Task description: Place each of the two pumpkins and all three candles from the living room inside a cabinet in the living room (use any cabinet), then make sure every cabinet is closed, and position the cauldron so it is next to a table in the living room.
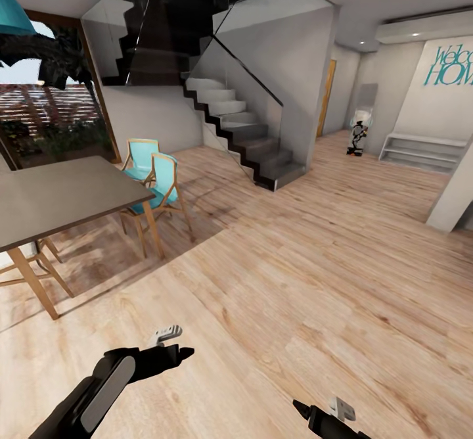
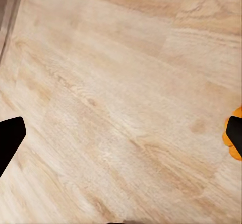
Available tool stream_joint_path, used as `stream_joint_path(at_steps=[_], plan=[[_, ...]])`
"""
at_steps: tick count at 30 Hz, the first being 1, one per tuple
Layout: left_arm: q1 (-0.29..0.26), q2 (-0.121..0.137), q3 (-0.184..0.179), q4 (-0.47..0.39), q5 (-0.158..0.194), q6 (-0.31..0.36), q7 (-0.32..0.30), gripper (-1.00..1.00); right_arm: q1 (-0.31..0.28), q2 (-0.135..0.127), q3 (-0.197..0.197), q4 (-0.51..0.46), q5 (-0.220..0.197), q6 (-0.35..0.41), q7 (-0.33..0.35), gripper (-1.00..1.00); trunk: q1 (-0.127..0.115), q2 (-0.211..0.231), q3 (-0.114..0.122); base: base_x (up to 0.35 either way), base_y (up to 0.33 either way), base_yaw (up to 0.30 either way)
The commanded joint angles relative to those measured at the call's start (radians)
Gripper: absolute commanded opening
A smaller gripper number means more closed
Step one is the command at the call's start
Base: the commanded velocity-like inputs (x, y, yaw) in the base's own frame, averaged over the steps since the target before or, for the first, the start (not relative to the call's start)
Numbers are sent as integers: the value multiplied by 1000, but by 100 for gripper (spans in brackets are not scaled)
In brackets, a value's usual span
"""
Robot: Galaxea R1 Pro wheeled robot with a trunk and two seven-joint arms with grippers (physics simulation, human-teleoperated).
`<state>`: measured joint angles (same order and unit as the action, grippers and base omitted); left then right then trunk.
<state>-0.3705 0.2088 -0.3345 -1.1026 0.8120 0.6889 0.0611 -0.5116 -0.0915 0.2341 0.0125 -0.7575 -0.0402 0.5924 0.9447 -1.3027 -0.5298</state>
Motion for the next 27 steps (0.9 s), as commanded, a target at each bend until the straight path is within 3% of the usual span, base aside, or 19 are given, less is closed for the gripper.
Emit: stream_joint_path(at_steps=[1,5,12,16,19,23,27], plan=[[-1,1,-2,-8,8,4,6,100,-1,0,8,1,-6,-4,1,100,4,-8,-4,0,0,0],[0,3,-1,-40,12,9,7,100,-1,4,8,1,-5,-3,-43,100,19,-36,-17,0,0,0],[3,9,-1,-114,20,47,9,100,-1,8,9,-2,-3,24,-221,100,46,-85,-39,0,0,0],[11,10,-1,-180,23,115,9,100,-3,7,12,-17,0,122,-345,100,61,-113,-51,0,0,0],[12,10,0,-225,24,182,9,100,-5,7,11,-73,0,150,-428,100,73,-134,-61,0,0,0],[13,9,2,-251,24,244,9,100,-7,8,10,-197,4,161,-471,100,88,-162,-73,0,0,0],[13,5,3,-254,30,257,9,100,-7,8,11,-242,6,165,-478,100,104,-190,-86,0,0,0]])
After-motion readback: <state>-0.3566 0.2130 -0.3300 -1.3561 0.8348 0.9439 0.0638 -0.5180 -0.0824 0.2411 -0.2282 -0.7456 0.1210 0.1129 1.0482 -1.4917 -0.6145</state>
